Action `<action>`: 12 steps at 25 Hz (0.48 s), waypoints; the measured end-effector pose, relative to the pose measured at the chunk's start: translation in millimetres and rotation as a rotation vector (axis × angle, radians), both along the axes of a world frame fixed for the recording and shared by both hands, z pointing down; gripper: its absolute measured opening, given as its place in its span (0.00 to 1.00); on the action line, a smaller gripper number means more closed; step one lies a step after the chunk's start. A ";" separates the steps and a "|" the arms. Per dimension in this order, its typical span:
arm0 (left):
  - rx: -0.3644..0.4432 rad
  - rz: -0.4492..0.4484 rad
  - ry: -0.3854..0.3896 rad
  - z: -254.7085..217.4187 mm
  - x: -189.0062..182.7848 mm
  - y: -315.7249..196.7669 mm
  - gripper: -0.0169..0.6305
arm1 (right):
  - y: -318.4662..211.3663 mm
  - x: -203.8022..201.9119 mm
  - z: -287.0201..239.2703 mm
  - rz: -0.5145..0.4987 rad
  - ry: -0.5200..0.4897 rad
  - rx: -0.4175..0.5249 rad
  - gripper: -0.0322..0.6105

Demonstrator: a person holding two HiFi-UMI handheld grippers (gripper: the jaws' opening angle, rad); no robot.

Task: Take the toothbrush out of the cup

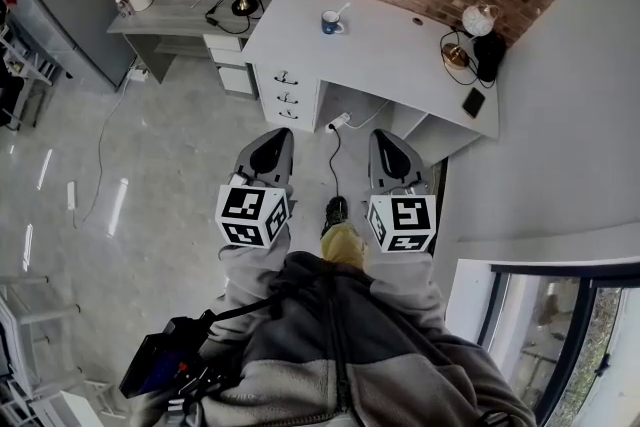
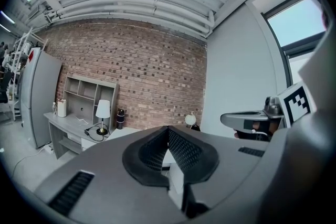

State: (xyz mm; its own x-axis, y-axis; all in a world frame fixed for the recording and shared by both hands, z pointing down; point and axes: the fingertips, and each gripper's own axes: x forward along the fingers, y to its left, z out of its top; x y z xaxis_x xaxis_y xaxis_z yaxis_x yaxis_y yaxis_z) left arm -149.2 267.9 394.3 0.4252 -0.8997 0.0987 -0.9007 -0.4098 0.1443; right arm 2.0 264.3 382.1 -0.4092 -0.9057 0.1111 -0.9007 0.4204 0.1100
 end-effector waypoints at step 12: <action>-0.012 -0.117 -0.061 2.9 -23.0 -130.7 0.03 | -157.0 -22.5 10.8 -0.122 -0.072 -0.023 0.05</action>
State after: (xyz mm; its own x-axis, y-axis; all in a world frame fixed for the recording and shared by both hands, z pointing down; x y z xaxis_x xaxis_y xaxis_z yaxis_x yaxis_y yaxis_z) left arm -172.2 137.1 397.2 0.3104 -0.9413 0.1325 -0.9494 -0.3000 0.0924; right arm -20.5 107.3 392.8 -0.5241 -0.8460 0.0981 -0.8477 0.5293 0.0360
